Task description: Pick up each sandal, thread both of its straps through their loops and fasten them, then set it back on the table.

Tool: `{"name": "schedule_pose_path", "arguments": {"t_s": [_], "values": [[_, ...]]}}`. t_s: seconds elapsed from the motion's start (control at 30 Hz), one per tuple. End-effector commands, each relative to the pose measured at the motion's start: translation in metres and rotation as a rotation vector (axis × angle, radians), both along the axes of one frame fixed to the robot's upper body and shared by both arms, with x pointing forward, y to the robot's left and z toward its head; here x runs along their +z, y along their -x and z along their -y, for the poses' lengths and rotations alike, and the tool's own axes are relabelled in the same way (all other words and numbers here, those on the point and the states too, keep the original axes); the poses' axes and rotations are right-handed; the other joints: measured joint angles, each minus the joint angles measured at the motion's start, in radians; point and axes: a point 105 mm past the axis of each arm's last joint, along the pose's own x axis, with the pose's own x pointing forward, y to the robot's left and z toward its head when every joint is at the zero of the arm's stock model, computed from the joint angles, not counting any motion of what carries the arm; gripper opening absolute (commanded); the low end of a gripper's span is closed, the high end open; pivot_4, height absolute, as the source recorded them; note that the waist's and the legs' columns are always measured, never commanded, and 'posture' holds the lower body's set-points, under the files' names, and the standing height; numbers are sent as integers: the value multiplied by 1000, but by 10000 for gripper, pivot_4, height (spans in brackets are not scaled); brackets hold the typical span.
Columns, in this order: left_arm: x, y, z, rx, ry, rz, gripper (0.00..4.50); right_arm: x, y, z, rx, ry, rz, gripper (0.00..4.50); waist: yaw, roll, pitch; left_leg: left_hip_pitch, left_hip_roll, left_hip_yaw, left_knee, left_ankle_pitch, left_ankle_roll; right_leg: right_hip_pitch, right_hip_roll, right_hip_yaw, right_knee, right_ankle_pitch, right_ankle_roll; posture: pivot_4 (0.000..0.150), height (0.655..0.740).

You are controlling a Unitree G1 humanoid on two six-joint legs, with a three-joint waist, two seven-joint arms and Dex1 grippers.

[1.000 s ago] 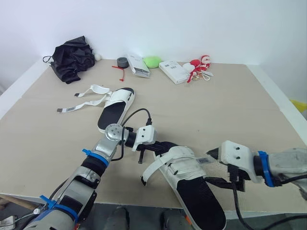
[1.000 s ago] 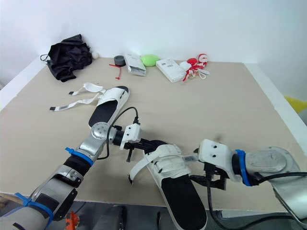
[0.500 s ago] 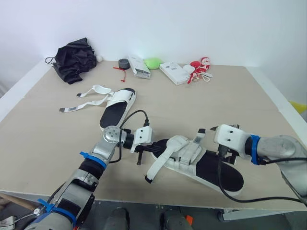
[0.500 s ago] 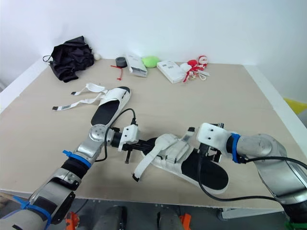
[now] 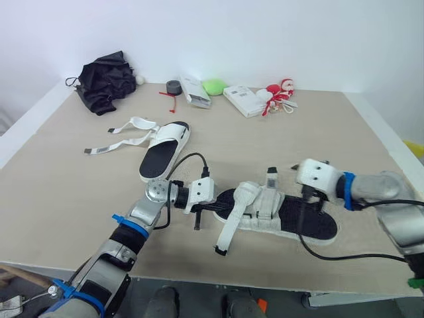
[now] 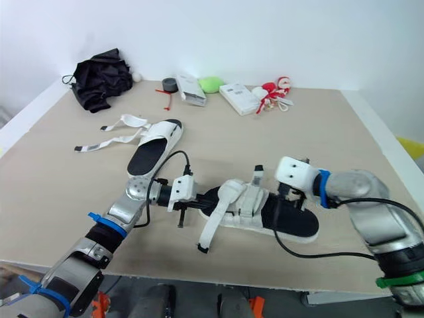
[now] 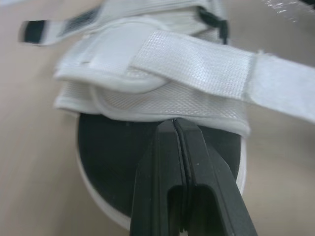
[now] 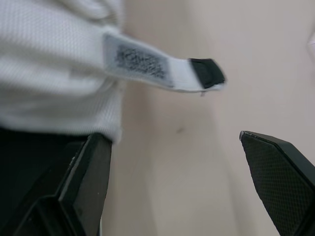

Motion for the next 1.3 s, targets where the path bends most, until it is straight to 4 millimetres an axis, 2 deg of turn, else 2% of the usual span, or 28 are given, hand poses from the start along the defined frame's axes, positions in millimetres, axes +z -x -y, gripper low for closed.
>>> {"name": "schedule_pose_path", "arguments": {"t_s": [0.03, 0.2, 0.3, 0.37, 0.5, 0.57, 0.6, 0.67, 0.77, 0.83, 0.9, 0.97, 1.03, 1.17, 1.23, 1.3], "values": [[-23, -2, -10, 28, -106, -30, 0, 16, 3, 18, -57, -53, -35, 44802, -4, 0, 0, 0, 0, 1, 0, 0, 0, 0, 0, 0, 0, 0, 0, 1500, 7380], [-23, -3, -10, 14, -123, -21, 0, 53, 5, 29, -90, -243, -29, 44802, -4, 2, 1, 1, 0, 1, 0, 0, 1, 0, 0, 0, 0, 1, -1, 1500, 7380], [-22, -3, -9, 9, -125, -21, 0, 67, 10, 34, -107, -311, -44, 44802, -5, 2, 1, 1, 0, 2, 0, 0, 1, -1, 0, 1, 0, 1, -2, 1500, 7380], [-22, -2, -8, 6, -128, -21, 0, 70, 22, 27, -73, -365, -110, 44802, -5, 2, 1, 1, 0, 2, 0, 0, 1, -1, 0, 1, 0, 1, -2, 1500, 7380], [-19, 0, -9, -2, -127, -25, 0, 69, 69, -1, 65, -450, -354, 44802, -3, 2, 1, -1, 0, 0, -1, 0, 1, -1, 0, 0, 0, 0, 1, 1500, 7380], [-18, 1, -10, -3, -123, -26, 0, 74, 83, -19, 102, -572, -467, 44802, -4, 4, 1, -1, 0, 0, -1, -1, 0, -1, 0, 0, 0, 1, 4, 1500, 7380], [-17, 3, -10, -12, -111, -32, 0, 65, 94, -34, 125, -611, -568, 44802, -5, 4, 1, -1, 0, 0, -1, -1, 0, -1, 0, 0, 0, 1, 5, 1500, 7380], [-15, 7, -11, -27, -100, -38, 0, 47, 108, -51, 124, -626, -692, 44802, -5, 1, 1, 0, 1, 0, -1, -1, 0, -1, 0, 0, 0, 2, 4, 1500, 7380], [-15, 7, -16, -29, -117, -36, 0, 30, 119, -63, 103, -630, -780, 44802, -5, 0, 2, -1, 2, -1, -1, -1, 0, -1, 1, -1, 0, -1, -2, 1500, 7380], [-13, 5, -22, -23, -129, -28, 0, 14, 137, -73, 120, -607, -869, 44802, -4, 0, 2, -2, 1, 0, -1, -2, -1, -2, 1, -1, 0, -2, -1, 1500, 7380], [-11, 3, -25, -17, -133, -21, 0, -2, 146, -75, 93, -557, -904, 44802, -6, 0, 2, -3, 2, -1, -2, -3, -2, -3, 1, -1, 0, -1, 3, 1500, 7380], [-10, 2, -26, -14, -133, -17, 0, -21, 136, -68, 1, -490, -850, 44802, -8, 0, 2, -3, 2, -1, -2, -4, -2, -4, 2, -1, 0, -2, 4, 1500, 7380], [-9, 1, -26, -15, -132, -15, 0, -33, 116, -58, -86, -458, -762, 44802, -8, -1, 3, -2, 2, -1, -2, -4, -2, -4, 3, -1, 0, -2, 4, 1500, 7380], [-6, 3, -24, -21, -123, -9, 0, -26, 74, -41, -175, -491, -612, 44802, -12, -2, 4, -2, 3, 0, -2, -4, -2, -5, 3, -1, 0, -2, -1, 1500, 7380], [-6, 4, -24, -20, -120, -9, 0, -23, 72, -38, -166, -497, -615, 44802, -11, -2, 4, -2, 3, 1, -2, -4, -1, -6, 2, 0, 0, 0, 2, 1500, 7380], [-6, 4, -24, -16, -119, -11, 0, -20, 78, -42, -135, -511, -653, 44802, -9, -2, 4, -3, 2, 1, -2, -4, -2, -6, 2, 0, 0, -1, 3, 1500, 7380]]}}
